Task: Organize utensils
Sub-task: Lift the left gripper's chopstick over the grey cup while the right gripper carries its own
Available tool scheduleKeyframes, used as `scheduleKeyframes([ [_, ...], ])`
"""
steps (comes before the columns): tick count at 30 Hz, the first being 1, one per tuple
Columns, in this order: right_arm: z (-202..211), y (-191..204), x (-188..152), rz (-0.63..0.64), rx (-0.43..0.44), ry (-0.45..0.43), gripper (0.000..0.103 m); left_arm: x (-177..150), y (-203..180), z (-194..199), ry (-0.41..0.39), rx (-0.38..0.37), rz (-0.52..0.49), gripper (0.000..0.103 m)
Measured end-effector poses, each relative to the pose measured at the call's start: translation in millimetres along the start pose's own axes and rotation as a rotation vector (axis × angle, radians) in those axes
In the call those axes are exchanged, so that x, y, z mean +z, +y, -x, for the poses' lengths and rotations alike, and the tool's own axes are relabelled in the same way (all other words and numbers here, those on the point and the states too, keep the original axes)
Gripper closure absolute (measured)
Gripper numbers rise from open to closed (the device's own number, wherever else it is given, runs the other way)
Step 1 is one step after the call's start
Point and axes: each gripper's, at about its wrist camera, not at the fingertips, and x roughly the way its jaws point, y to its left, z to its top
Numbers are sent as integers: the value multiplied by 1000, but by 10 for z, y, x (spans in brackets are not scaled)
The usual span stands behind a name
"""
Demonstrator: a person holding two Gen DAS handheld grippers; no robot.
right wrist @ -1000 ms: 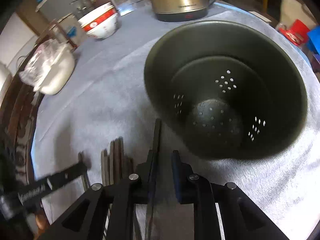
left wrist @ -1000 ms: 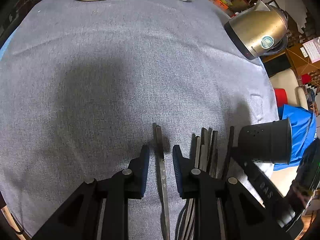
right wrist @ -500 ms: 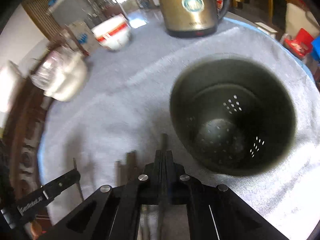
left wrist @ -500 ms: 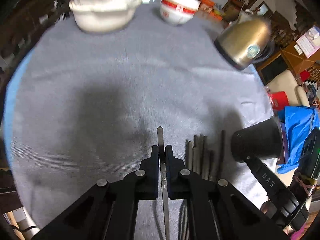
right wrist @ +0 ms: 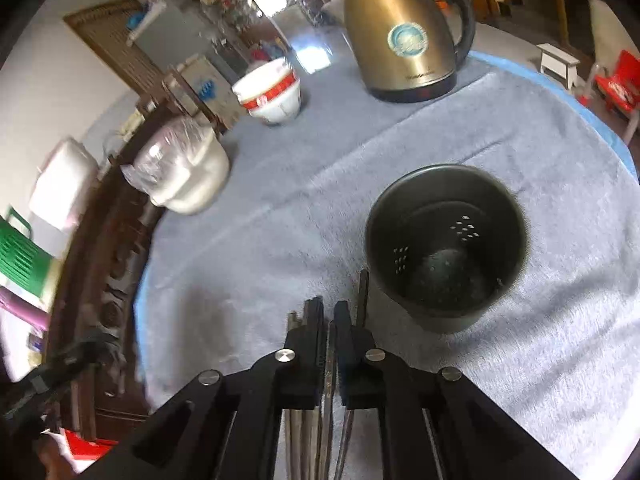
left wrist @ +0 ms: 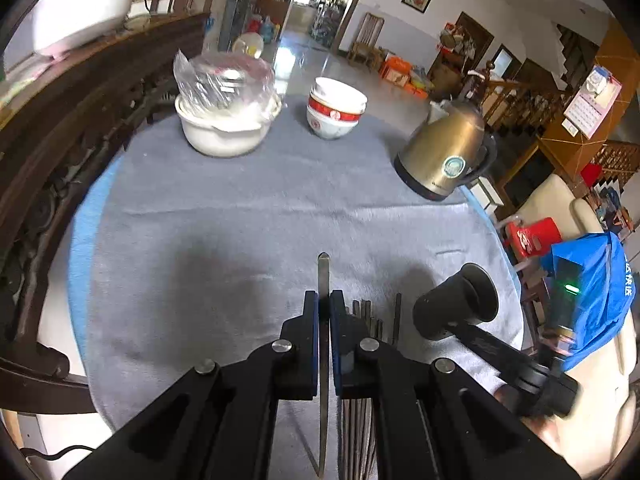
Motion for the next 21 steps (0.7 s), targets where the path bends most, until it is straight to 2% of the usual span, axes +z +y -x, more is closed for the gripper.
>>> scheduleKeyframes([
  [1, -98, 29, 10, 3, -15, 33, 72, -34, -23, 64, -14, 5, -10, 98],
  [2, -185, 34, 28, -12, -17, 57, 66, -55, -11, 107, -25, 4, -17, 97],
  [3, -311, 38, 79, -26, -27, 61, 54, -70, -25, 128, -30, 2, -21, 97],
  [6, -404, 40, 156, -42, -99, 36, 51, -112, 16, 221, -57, -6, -26, 97],
  [7, -452, 64, 189, -41, -129, 43, 53, -123, 29, 245, -64, -8, -29, 97],
  [8, -496, 85, 204, -37, -157, 52, 63, -136, 39, 276, -70, -11, -32, 97],
  [9, -551, 124, 227, -21, -194, 65, 68, -147, 52, 303, -76, -15, -36, 97],
  [11, -635, 196, 246, 14, -260, 79, 70, -160, 85, 341, -84, -28, -39, 97],
  [13, -706, 232, 240, 39, -321, 100, 77, -175, 122, 369, -89, -43, -41, 97],
  [15, -770, 204, 213, 39, -347, 119, 81, -192, 146, 389, -95, -49, -41, 97],
  [18, -890, 131, 195, 5, -349, 159, 81, -194, 193, 403, -99, -60, -36, 97],
  [21, -870, 117, 186, 6, -352, 139, 88, -203, 206, 408, -99, -62, -35, 97],
])
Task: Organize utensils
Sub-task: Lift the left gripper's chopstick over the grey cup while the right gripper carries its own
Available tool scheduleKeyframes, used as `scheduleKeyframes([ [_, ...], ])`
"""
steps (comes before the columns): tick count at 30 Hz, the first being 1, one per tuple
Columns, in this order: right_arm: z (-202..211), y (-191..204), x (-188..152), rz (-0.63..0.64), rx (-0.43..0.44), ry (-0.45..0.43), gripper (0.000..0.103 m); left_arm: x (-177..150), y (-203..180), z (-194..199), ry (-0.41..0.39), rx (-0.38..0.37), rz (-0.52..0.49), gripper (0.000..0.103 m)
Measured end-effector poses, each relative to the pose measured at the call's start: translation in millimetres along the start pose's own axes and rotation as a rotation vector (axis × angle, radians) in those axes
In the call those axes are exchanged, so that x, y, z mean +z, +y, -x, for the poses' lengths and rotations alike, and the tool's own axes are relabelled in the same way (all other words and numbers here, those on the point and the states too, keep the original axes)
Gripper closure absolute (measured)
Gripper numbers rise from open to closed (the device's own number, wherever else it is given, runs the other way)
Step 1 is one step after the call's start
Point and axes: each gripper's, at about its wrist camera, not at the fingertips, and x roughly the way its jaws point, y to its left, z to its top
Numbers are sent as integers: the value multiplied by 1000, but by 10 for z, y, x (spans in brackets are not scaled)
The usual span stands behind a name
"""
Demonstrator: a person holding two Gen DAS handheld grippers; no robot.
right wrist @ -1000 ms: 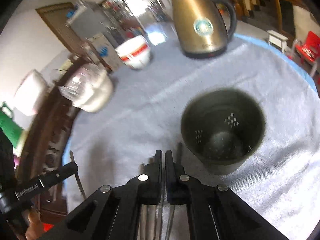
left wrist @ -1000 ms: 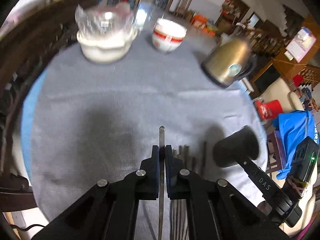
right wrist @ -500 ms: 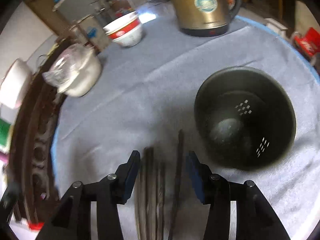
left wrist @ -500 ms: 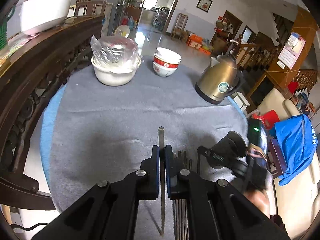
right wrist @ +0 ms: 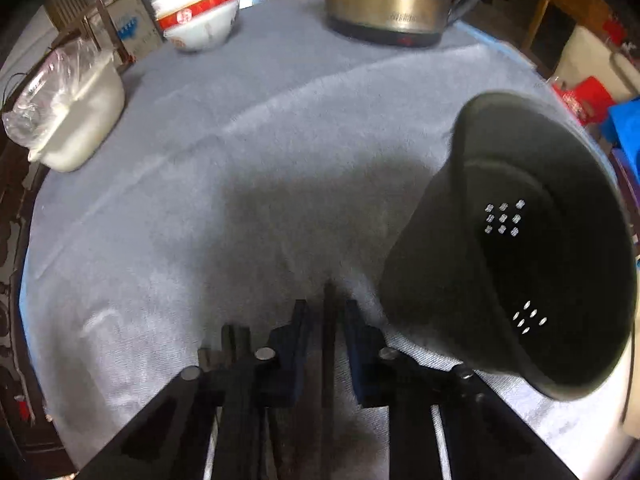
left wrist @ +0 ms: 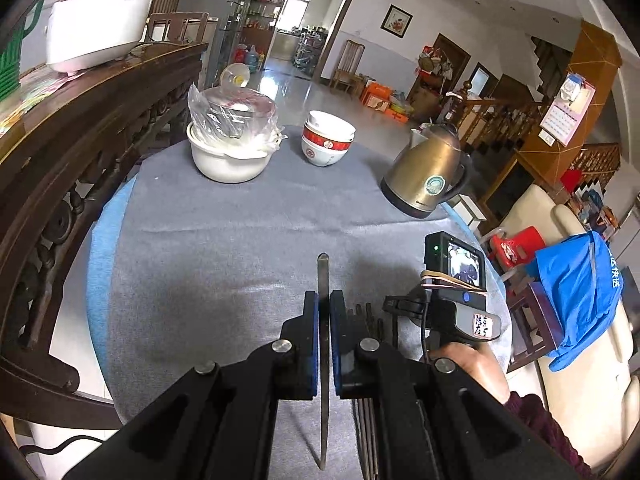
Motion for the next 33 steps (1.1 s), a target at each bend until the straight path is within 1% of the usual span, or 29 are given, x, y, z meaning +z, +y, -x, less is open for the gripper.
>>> scheduleKeyframes([
  [1, 4, 1, -4, 5, 3, -3, 95, -3, 2, 6, -1, 0, -1, 97],
  [2, 10, 2, -9, 15, 9, -5, 97, -5, 1, 6, -1, 1, -1, 97],
  [5, 93, -36, -69, 21, 52, -30, 97, -14, -9, 25, -3, 3, -2, 97],
  [8, 357, -80, -171, 46, 94, -90, 97, -16, -31, 47, -5, 16, -1, 97],
  [11, 705, -185, -271, 65, 162, -171, 97, -4, -99, 118, -20, 26, -10, 98],
  [14, 1106, -351, -381, 74, 234, -271, 97, 28, -215, 210, -42, 31, -24, 98],
  [16, 1415, -477, -450, 72, 255, -348, 97, 58, -312, 272, -56, 29, -37, 98],
  [17, 1593, -570, -493, 67, 286, -395, 97, 75, -381, 309, -66, 30, -49, 98],
  [22, 2201, -930, -571, 15, 376, -550, 97, 216, -690, 450, -108, 16, -90, 97],
  [23, 2253, -966, -524, 5, 389, -575, 97, 267, -771, 480, -122, 12, -100, 98],
  [24, 2405, -1052, -515, -13, 415, -617, 97, 302, -824, 505, -133, 8, -106, 98],
  [26, 2669, -1136, -495, -37, 444, -672, 97, 420, -1014, 555, -169, -3, -132, 98],
  [29, 2980, -1301, -369, -77, 484, -742, 97, 583, -1274, 594, -209, -23, -157, 97],
  [31, 3127, -1344, -264, -101, 492, -795, 97, 707, -1450, 605, -239, -49, -172, 97],
  [33, 3270, -1421, -177, -122, 476, -865, 97, 822, -1597, 592, -273, -68, -176, 97],
])
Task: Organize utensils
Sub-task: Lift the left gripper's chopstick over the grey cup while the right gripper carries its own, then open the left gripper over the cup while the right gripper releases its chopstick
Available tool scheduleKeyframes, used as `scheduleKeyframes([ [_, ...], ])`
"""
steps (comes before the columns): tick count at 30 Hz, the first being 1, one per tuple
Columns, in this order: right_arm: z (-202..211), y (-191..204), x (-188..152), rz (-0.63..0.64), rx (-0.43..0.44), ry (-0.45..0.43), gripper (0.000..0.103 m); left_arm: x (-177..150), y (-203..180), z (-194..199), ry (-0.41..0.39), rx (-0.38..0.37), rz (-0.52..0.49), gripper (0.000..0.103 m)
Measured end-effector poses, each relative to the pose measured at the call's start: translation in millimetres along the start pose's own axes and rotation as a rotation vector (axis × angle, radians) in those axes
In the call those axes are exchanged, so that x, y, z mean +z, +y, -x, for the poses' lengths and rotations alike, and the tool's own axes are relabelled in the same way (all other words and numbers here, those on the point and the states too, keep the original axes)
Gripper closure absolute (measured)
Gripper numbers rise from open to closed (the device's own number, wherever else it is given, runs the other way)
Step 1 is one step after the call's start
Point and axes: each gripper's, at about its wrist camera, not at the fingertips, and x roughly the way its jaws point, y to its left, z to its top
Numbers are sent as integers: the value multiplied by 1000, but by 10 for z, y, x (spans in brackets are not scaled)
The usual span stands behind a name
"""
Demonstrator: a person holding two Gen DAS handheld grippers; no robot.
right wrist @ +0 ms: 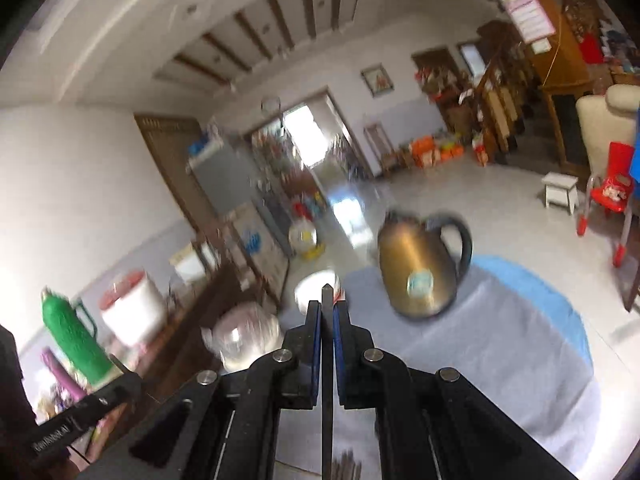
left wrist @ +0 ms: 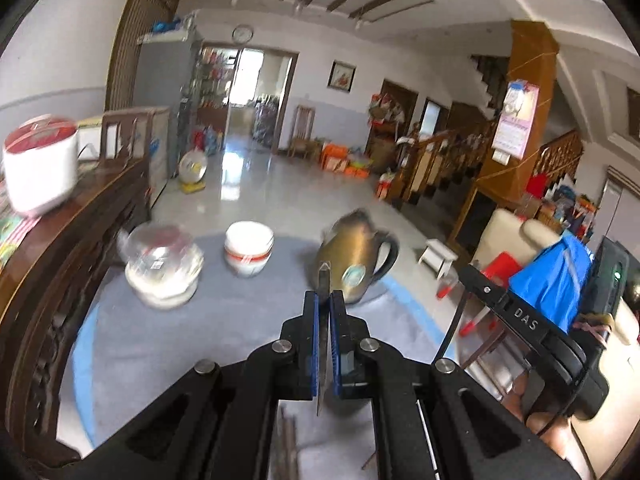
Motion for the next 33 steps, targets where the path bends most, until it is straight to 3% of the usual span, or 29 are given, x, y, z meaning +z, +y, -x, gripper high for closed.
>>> scheduleKeyframes([
  [4, -2, -117, 168, 2, -21, -119, 97, 164, -214, -193, -63, -34, 8, 97],
  [7, -100, -252, 162, 6, -38, -168, 97, 119, -326, -440, -61, -44, 19, 97],
  [16, -460, -651, -195, -15, -103, -167, 97, -320, -234, -1208, 30, 10, 78, 97],
  [24, -331, -709, -86, -82, -151, -272, 97, -536, -141, -1367, 107, 27, 66, 97],
  [28, -393, -558, -133, 16, -198, -314, 97, -635, -117, -1378, 171, 17, 54, 97],
  [31, -540, -454, -270, 80, -189, -265, 96, -665, -91, -1283, 194, -11, 46, 93],
  [33, -627, -396, -363, 115, -163, -206, 96, -667, -56, -1208, 195, -23, 51, 73],
])
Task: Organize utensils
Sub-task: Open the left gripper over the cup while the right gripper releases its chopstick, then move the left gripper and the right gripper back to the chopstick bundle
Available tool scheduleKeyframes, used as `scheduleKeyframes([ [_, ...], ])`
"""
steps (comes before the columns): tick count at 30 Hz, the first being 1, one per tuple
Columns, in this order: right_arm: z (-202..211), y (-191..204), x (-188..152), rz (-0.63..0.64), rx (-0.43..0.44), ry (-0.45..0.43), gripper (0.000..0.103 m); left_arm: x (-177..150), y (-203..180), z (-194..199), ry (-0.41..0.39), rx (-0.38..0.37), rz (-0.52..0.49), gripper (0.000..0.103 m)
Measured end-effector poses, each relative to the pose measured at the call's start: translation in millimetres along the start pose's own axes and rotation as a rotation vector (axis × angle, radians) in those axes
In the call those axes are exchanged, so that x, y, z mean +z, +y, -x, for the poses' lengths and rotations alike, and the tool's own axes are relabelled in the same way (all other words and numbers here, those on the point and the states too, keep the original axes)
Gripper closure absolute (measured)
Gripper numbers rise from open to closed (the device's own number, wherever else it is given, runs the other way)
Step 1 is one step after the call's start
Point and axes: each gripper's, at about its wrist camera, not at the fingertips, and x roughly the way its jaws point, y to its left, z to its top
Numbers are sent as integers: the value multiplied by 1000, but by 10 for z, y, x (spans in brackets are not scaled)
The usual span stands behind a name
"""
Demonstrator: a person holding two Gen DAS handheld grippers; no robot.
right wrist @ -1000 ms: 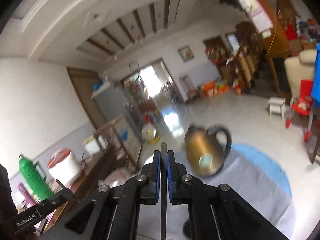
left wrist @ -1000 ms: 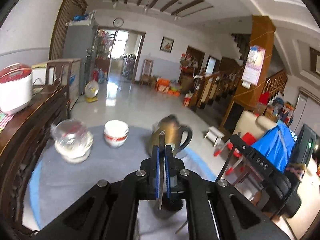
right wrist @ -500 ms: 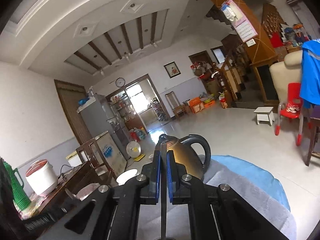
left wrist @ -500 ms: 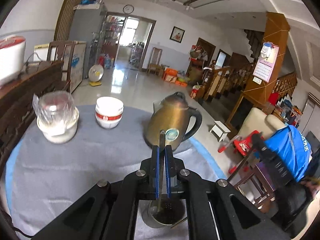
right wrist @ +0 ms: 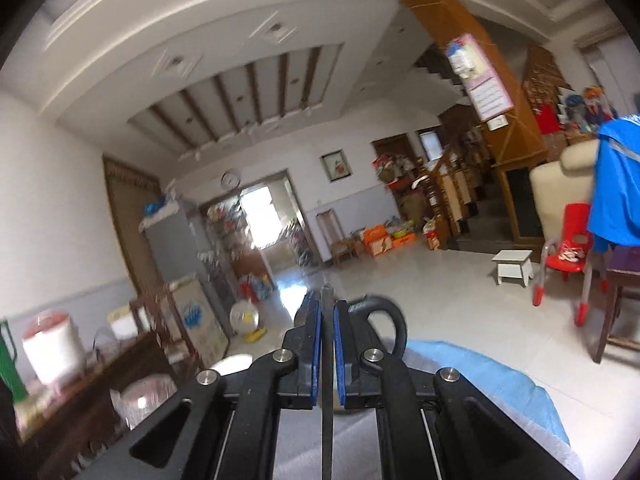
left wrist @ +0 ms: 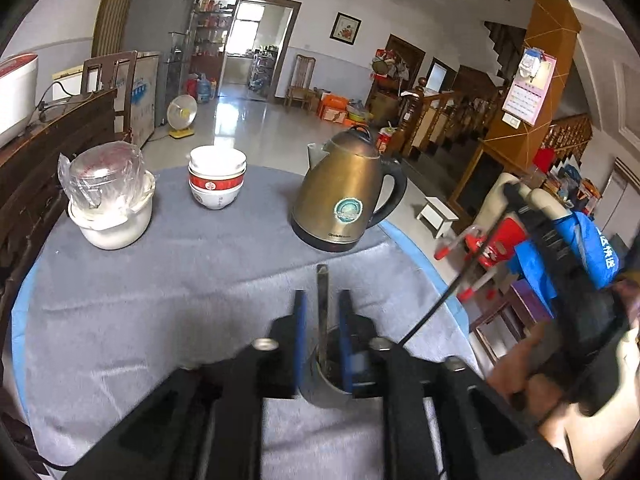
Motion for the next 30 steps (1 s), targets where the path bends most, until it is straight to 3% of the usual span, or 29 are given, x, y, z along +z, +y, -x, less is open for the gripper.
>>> scheduleKeyframes([
  [2, 3, 18, -77, 7, 41, 56, 94, -19, 58, 150, -24, -1, -4, 64],
  [7, 151, -184, -236, -60, 135, 207, 89, -153, 323, 445, -52, 50, -16, 56],
  [9, 252, -266, -289, -81, 161, 236, 75, -263, 475, 501, -35, 91, -8, 55],
  [11, 393, -338, -315, -112, 189, 240, 37, -379, 610, 496, -6, 136, -2, 55],
  [16, 873, -396, -387, -125, 217, 189, 38, -759, 997, 419, 102, 223, 64, 55],
  [20, 1070, -358, -464, -119, 233, 211, 44, -988, 1184, 326, 174, 232, 115, 55],
  [24, 1143, -312, -674, -138, 277, 286, 50, -1167, 1201, 271, 212, 202, 126, 55],
  [27, 1066, -218, -870, -131, 305, 379, 63, -1255, 1153, 189, 235, 168, 109, 55],
  [30, 998, -115, -1159, -99, 309, 472, 63, -1307, 1129, 94, 263, 121, 114, 59],
])
